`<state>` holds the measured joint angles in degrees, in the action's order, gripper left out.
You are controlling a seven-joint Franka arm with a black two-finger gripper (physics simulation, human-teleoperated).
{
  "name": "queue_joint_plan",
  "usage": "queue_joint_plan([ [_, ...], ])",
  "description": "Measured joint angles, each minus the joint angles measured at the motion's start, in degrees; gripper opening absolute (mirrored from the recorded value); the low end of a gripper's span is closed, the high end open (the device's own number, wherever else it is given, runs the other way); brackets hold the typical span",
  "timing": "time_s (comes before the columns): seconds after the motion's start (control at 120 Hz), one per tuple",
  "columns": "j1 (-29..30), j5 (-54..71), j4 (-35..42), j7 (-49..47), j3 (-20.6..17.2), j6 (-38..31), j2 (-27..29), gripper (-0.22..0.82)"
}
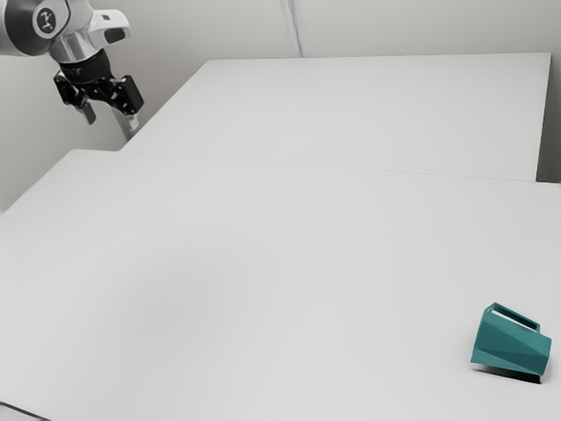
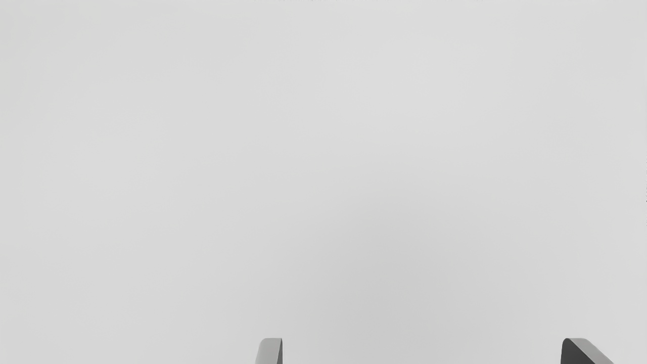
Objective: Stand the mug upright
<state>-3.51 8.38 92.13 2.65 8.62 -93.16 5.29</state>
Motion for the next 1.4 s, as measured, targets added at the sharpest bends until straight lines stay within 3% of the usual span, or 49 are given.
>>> queue_joint_plan([
  [0.308, -0.1, -0.6, 0.2, 3.4, -0.3, -2.4, -1.2, 0.60],
  [0.517, 0.2, -8.2, 1.5, 4.9, -0.5, -6.4, -5.9, 0.60],
  [0.692, 1.2, -20.3, 5.8, 4.7, -2.6, -8.0, -9.4, 0.60],
  [0.975, -1.4, -38.8, 15.2, 0.9, -10.6, -10.7, -13.5, 0.60],
  [1.4, -10.3, -59.8, 14.4, -4.6, -14.1, -18.5, -25.2, 0.60],
])
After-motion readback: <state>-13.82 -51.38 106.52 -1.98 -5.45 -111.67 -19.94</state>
